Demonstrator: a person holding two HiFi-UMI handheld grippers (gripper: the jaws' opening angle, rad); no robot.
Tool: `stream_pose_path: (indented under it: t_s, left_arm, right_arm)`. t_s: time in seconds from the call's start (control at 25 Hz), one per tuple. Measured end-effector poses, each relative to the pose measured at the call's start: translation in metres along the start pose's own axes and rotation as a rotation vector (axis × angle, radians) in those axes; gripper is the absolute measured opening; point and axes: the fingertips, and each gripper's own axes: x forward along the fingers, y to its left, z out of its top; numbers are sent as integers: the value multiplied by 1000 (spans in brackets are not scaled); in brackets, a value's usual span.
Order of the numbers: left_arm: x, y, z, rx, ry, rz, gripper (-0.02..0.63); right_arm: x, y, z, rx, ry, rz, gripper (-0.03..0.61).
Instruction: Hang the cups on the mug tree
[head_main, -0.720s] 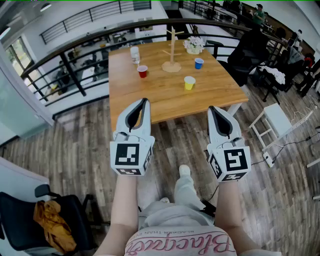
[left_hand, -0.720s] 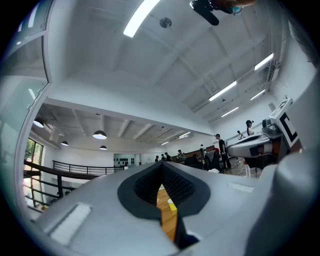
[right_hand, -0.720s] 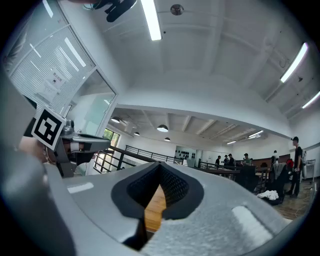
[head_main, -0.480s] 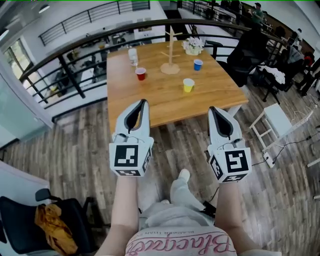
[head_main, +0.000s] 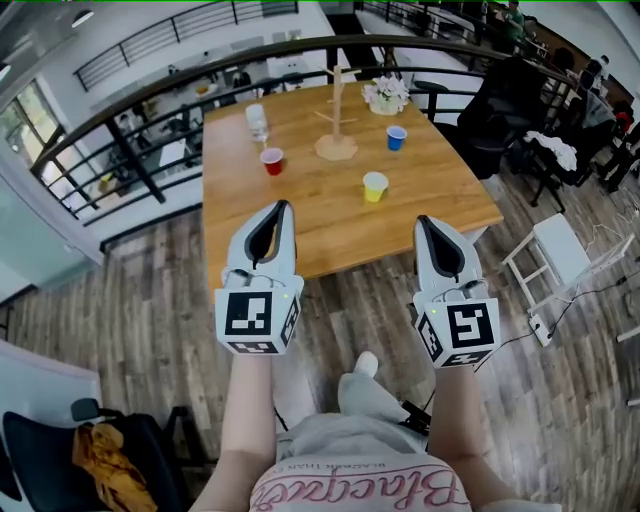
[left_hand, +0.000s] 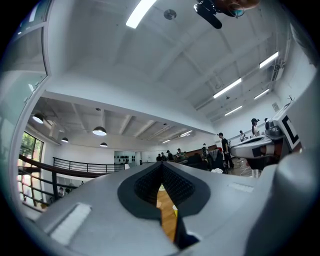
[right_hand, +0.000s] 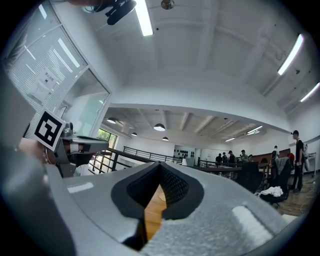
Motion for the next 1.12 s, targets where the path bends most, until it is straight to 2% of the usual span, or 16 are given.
stream_pose_path:
  t_s: [0.48, 0.64, 0.76, 0.96, 1.12]
  left_arm:
    - [122, 30, -28, -12, 29, 62, 12]
    - [149, 33, -33, -15, 32, 80, 12]
    - [163, 33, -36, -13, 31, 87, 12]
    - [176, 34, -43, -26, 37, 106, 12]
    - [183, 36, -49, -35, 44, 114, 11]
  right_arm:
    - [117, -70, -29, 24, 28, 50, 3]
    - [143, -89, -36, 24, 33, 66, 5]
    - [159, -102, -40, 29, 27, 74, 33]
    - [177, -113, -46, 64, 20, 103, 155]
    - [189, -114, -53, 106, 8, 141, 324]
